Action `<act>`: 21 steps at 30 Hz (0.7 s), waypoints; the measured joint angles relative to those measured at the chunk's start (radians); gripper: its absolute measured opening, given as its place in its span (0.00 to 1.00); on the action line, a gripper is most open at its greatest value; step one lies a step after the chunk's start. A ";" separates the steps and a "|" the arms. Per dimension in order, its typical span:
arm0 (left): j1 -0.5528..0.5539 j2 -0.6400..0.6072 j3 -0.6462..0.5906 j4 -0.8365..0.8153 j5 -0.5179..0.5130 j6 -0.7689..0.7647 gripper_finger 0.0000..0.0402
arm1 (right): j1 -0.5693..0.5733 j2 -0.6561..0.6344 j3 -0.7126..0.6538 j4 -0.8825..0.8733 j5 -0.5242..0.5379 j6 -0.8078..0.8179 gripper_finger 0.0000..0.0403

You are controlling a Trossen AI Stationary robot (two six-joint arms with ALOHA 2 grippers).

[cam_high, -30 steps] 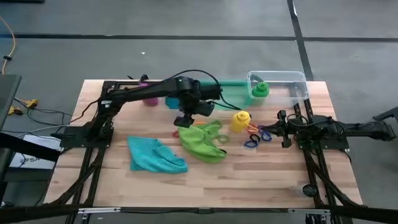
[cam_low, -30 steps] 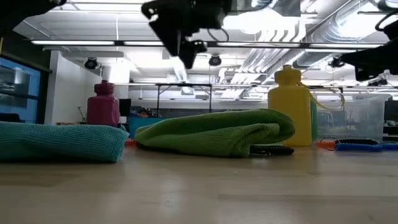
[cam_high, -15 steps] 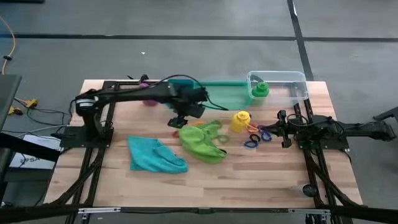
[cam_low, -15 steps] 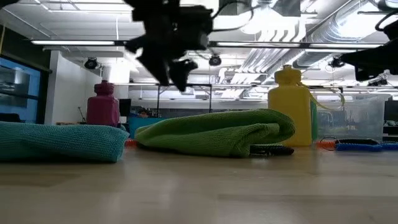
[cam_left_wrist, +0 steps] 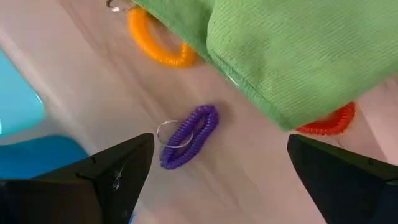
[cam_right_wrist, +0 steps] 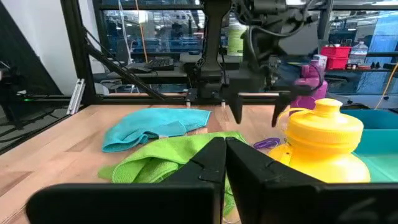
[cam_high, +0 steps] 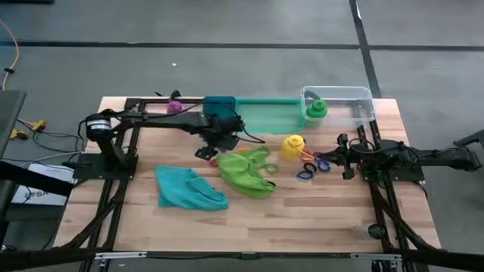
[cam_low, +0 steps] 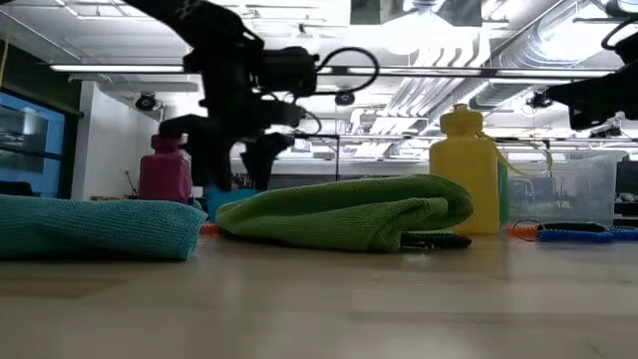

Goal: Pick & Place Sports Items
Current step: Put the left violet spring keychain into the blue bin

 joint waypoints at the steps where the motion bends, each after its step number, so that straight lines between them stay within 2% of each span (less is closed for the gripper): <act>1: 0.003 0.000 -0.009 0.008 -0.003 0.003 0.75 | 0.000 0.000 0.000 0.000 0.000 0.000 0.00; 12: 0.017 0.000 -0.097 0.112 -0.004 0.225 0.75 | 0.000 0.000 0.000 0.000 0.000 0.000 0.00; 21: 0.024 0.037 -0.107 0.181 -0.002 0.237 0.75 | 0.000 0.000 0.000 0.000 0.000 0.000 0.00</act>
